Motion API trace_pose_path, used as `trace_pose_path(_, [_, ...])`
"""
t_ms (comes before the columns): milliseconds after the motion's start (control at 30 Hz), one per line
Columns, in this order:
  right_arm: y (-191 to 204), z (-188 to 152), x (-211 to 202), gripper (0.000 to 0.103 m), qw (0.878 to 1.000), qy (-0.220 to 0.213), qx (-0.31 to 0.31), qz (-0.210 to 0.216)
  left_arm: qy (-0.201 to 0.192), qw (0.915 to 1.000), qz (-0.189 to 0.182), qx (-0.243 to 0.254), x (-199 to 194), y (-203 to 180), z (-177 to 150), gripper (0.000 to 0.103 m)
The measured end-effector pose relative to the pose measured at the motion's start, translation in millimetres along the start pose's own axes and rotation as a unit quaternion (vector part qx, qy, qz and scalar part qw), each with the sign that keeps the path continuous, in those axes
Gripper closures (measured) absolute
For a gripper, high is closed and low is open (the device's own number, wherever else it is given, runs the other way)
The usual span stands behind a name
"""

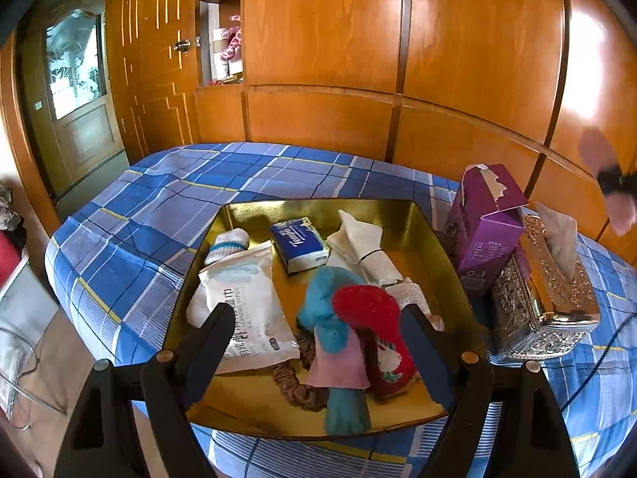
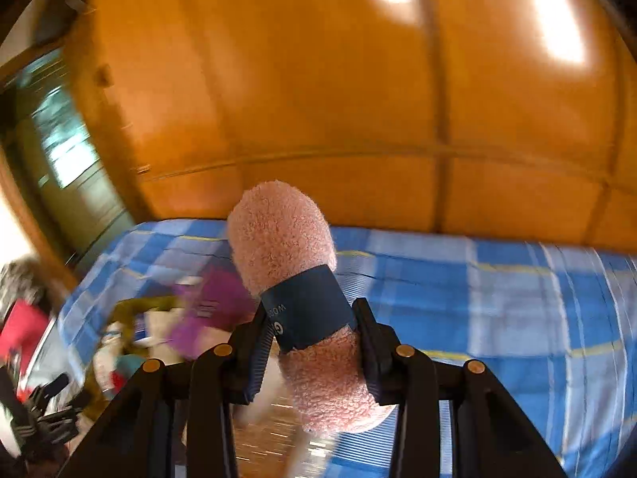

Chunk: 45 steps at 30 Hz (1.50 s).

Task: Organize soft objects
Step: 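Carry the pink towel roll with the right tool into the gold tray and release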

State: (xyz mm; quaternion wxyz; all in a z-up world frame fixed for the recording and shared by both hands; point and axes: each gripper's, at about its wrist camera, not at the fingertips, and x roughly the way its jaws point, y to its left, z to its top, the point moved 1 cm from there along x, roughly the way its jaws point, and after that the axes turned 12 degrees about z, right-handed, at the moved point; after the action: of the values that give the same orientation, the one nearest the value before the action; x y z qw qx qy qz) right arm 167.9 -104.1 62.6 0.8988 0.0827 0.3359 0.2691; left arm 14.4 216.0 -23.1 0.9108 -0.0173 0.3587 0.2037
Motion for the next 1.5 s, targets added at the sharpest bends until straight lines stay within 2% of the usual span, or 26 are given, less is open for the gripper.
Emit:
trace_pose_path(167, [66.3,-2.4,18.1,0.064,0.995,0.018,-0.066,0.067,0.003,0.9999,0.008,-0.009,3.3,10.7,-0.3,0.018])
trace_pose_path(333, [116.3,-23.8,38.6,0.064,0.985,0.052,-0.113,0.119,0.004,0.9997,0.015,-0.018,3.8,20.8,-0.6,0.018])
trace_pose_path(700, [158.1,-98.0,88.2,0.064,0.967,0.148,-0.117,0.173,0.016,0.9965,0.048,-0.067,8.3,65.2,-6.1,0.018])
trace_pose_path(800, [167.4,-110.6,108.5,0.064,0.964,0.174,-0.107,0.172,0.017,0.9937,0.063,-0.091,10.0,84.3,-4.9,0.018])
trace_pose_path(933, [176.0,-112.3,140.8,0.064,0.964,0.194,-0.101,0.151,0.018,0.9914,0.072,-0.108,13.1,97.9,-5.9,0.018])
trace_pose_path(1133, [183.4,-107.7,206.1,0.064,0.964,0.222,-0.118,0.084,0.024,0.9934,0.059,-0.095,16.9,88.5,-9.7,0.018])
trace_pose_path(1267, [182.7,-112.0,237.9,0.063,0.959,0.242,-0.133,0.057,0.029,0.9944,0.053,-0.086,19.5,80.0,-11.5,0.018])
trace_pose_path(1333, [182.3,-118.4,243.3,0.062,0.956,0.255,-0.133,0.060,0.034,0.9946,0.052,-0.083,21.8,77.3,-12.9,0.018])
trace_pose_path(1433, [184.9,-119.6,237.5,0.055,0.958,0.239,-0.147,0.057,0.040,0.9944,0.050,-0.084,24.5,74.9,-14.3,0.018])
trace_pose_path(1467, [186.1,-119.8,234.0,0.049,0.959,0.233,-0.153,0.055,0.041,0.9943,0.050,-0.084,24.9,74.2,-14.5,0.018])
trace_pose_path(1500, [187.0,-119.7,229.1,0.038,0.960,0.223,-0.160,0.051,0.041,0.9943,0.051,-0.084,24.6,73.6,-15.0,0.018])
